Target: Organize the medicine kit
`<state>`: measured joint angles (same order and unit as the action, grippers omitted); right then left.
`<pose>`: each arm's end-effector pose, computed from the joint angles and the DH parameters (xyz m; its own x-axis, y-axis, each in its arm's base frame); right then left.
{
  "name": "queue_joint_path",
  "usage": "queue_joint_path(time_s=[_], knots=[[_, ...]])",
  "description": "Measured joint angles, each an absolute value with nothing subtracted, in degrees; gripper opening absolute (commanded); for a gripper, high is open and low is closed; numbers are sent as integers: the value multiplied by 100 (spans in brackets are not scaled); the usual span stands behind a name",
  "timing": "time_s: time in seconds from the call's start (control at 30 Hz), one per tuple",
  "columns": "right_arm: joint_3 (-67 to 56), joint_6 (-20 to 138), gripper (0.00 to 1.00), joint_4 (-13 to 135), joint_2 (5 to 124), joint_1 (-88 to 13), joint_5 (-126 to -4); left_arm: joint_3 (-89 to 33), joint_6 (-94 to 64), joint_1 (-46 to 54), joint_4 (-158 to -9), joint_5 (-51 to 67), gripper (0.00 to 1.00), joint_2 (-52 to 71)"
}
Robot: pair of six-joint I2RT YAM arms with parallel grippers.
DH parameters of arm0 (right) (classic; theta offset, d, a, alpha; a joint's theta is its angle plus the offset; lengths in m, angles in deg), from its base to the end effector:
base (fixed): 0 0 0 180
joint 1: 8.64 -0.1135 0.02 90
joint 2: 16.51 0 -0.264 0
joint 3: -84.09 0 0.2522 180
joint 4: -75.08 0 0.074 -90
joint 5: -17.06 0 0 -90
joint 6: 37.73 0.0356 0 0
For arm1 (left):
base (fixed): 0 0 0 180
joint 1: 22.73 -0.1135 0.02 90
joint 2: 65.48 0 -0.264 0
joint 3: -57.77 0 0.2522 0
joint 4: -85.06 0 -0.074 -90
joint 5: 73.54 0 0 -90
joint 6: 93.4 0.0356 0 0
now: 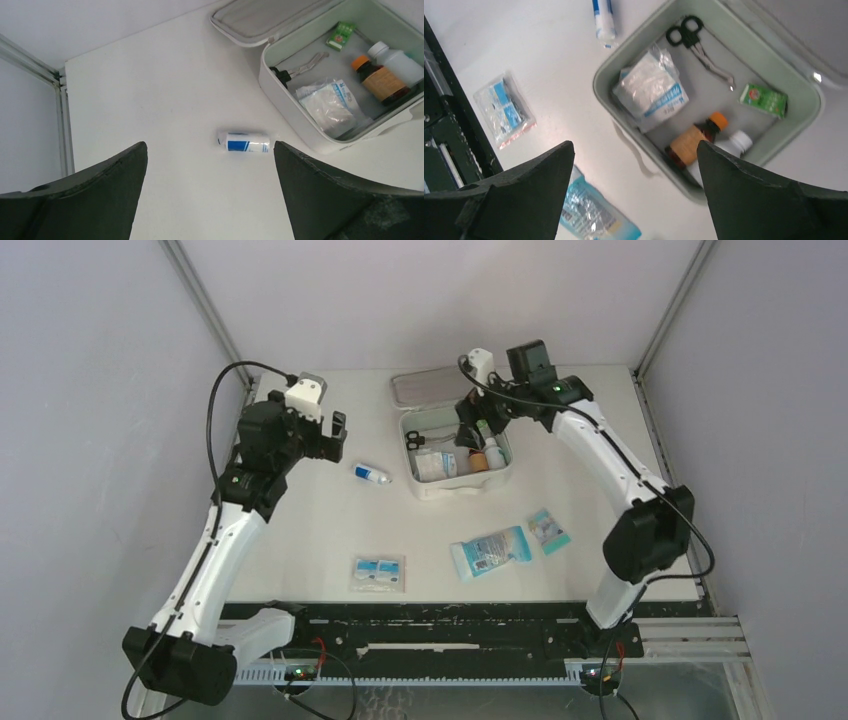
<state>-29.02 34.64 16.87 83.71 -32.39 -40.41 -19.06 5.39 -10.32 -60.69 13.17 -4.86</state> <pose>0.3454 0.1729 0.3556 -0.4126 -0.4605 -0.7859 -0.8506 0.5036 0.1514 0.2308 -0.0529 0.3800 -0.2580 0.2130 -0.9424 0.3109 0.9418 0.1277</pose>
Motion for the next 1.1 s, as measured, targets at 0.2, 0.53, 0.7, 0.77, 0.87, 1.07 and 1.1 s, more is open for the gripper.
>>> queue_joint_path(time_s=[0.2, 0.53, 0.7, 0.77, 0.87, 1.07, 1.1], knots=[[-1804, 3357, 92, 1720, 7466, -2907, -4203, -1740, 821, -1050, -6180, 1195, 100, -225], [-373, 3182, 89, 1698, 6236, -2592, -4618, -1607, 1407, -1050, -6274, 753, 100, 395], [-47, 3027, 89, 1613, 6096, -2592, -4742, -1605, 1676, -1050, -6266, 495, 100, 662], [110, 2914, 89, 1593, 6094, -2592, -4815, -1581, 1755, -1050, -6268, 401, 100, 701], [403, 2772, 89, 1506, 6094, -2588, -5005, -1513, 1868, -1050, -6272, 331, 100, 701], [1205, 2468, 89, 1390, 6043, -2590, -5490, -1246, 2021, -1050, -6314, 338, 100, 581], [1312, 2417, 89, 1368, 6015, -2597, -5505, -1205, 2028, -1050, -6316, 340, 100, 542]])
